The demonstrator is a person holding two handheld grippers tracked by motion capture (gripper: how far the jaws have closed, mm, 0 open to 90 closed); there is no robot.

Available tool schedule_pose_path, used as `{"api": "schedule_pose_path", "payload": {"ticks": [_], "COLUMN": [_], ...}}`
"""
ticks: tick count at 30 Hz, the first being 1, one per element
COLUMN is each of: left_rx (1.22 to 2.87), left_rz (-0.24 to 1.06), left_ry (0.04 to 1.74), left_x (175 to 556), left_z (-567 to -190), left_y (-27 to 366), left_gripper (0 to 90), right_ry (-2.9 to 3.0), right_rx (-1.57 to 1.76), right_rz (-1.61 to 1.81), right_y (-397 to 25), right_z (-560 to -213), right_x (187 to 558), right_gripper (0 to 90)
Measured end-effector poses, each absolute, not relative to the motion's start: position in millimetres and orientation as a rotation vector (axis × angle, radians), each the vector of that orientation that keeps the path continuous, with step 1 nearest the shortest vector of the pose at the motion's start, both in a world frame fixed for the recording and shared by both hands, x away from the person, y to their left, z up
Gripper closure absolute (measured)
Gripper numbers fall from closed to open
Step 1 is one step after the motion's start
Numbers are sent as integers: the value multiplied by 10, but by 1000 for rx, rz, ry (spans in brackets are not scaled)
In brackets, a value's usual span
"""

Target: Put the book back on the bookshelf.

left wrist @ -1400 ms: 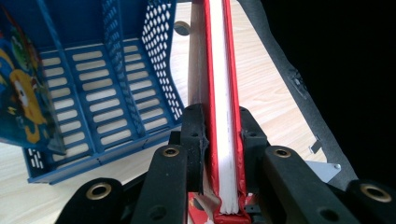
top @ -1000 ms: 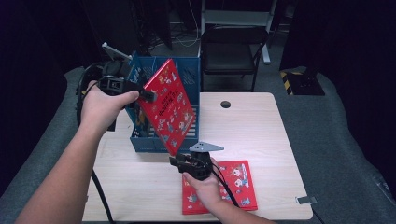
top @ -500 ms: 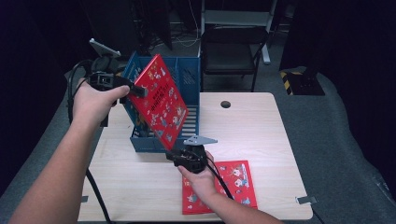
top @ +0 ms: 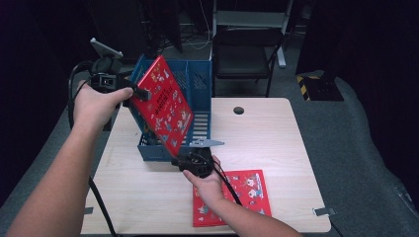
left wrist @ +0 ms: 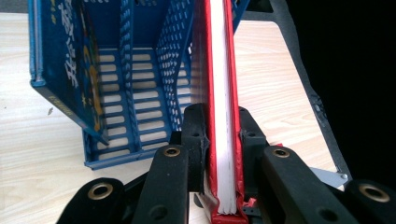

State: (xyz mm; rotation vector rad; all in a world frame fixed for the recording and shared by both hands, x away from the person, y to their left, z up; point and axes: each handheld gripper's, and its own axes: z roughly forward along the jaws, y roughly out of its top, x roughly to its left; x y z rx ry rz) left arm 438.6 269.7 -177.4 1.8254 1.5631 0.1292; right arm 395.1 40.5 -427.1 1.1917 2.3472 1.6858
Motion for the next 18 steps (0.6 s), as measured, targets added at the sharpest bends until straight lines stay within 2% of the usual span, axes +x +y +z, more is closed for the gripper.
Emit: {"api": "schedule_pose_path", "payload": {"ticks": [18], "left_rx": [1839], "left_rz": [162], "left_ry": [1616], "left_x": [4465], "left_z": [-1722], "left_y": [2702], "left_gripper": [790], "right_ry": [2379], "right_rx": [1189], "right_rz": [1616], "right_y": [495], "right_z": [-4221], "right_x": [4145], "right_gripper": [678]}}
